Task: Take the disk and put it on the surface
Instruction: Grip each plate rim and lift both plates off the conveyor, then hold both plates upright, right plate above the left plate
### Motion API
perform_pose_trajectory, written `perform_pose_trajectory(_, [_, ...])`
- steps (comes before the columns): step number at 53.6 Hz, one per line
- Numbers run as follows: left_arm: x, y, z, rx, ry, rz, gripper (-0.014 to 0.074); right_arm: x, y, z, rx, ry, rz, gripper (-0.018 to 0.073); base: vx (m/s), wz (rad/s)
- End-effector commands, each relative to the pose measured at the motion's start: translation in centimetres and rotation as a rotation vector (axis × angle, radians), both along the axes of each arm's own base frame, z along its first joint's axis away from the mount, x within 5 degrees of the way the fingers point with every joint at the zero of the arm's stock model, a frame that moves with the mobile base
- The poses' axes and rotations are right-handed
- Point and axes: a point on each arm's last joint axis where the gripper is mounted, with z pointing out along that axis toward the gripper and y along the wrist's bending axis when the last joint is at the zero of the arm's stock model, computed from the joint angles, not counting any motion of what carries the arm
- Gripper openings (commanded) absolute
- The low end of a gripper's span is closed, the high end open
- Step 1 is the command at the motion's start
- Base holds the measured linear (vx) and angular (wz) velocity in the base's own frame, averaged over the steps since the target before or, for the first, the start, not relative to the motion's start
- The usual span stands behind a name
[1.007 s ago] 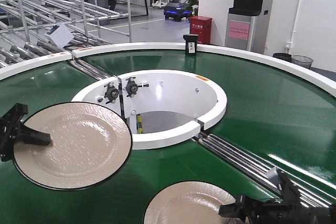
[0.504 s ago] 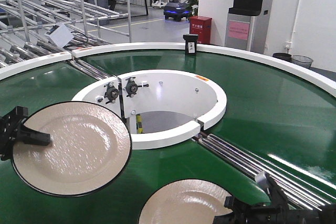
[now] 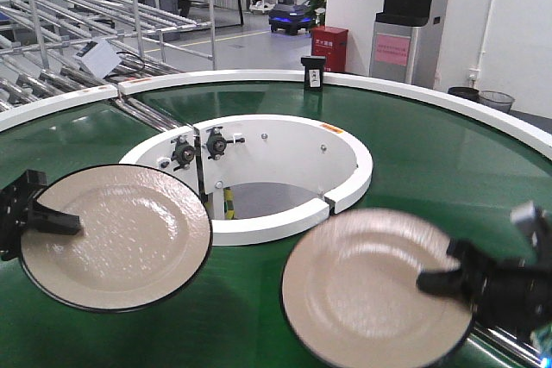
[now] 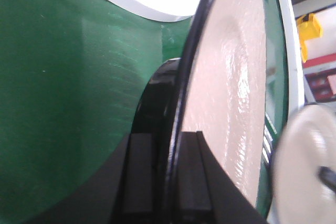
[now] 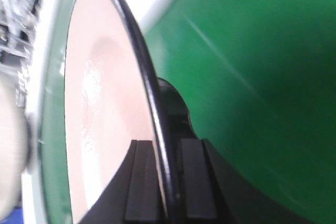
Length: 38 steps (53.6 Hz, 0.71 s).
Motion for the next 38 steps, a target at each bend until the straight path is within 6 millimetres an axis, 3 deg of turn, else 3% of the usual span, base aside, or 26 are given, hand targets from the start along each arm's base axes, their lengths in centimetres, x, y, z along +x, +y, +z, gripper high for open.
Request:
perform_pose_trajectory(1, [-0.7,-2.0,4.0,-0.122,-0.09,0.007,-0.0001,-0.3,1.4,6.8,0.129,-0.115,0.054,-0.0008,0.0,0.0])
perform_pose_trajectory(15, [-0.8,-7.9,3.8,-0.147,-0.02,-0.106,-0.0001,1.1,6.0,16.3,0.14,-0.257,0.174,-0.0008,0.0,0.0])
perform_pose_trajectory(19, [-1.0,-9.4,3.6,-0.15,0.013,-0.123,-0.0001,1.5,7.1,18.2,0.143,-0.259,0.184,-0.0008,0.0,0.0])
perform_pose_trajectory(32, [-2.6,-12.9,2.4,-0.176,0.092,-0.144,-0.0001,2.9,8.1,19.5,0.14,-0.14,0.186,-0.0008,0.0,0.0])
perform_pose_trajectory(38, [-3.5,-13.6,1.5,-0.171,0.112,-0.118,0.0,2.9,8.0,19.5,0.14,-0.142,0.181,-0.0008,0.0,0.0])
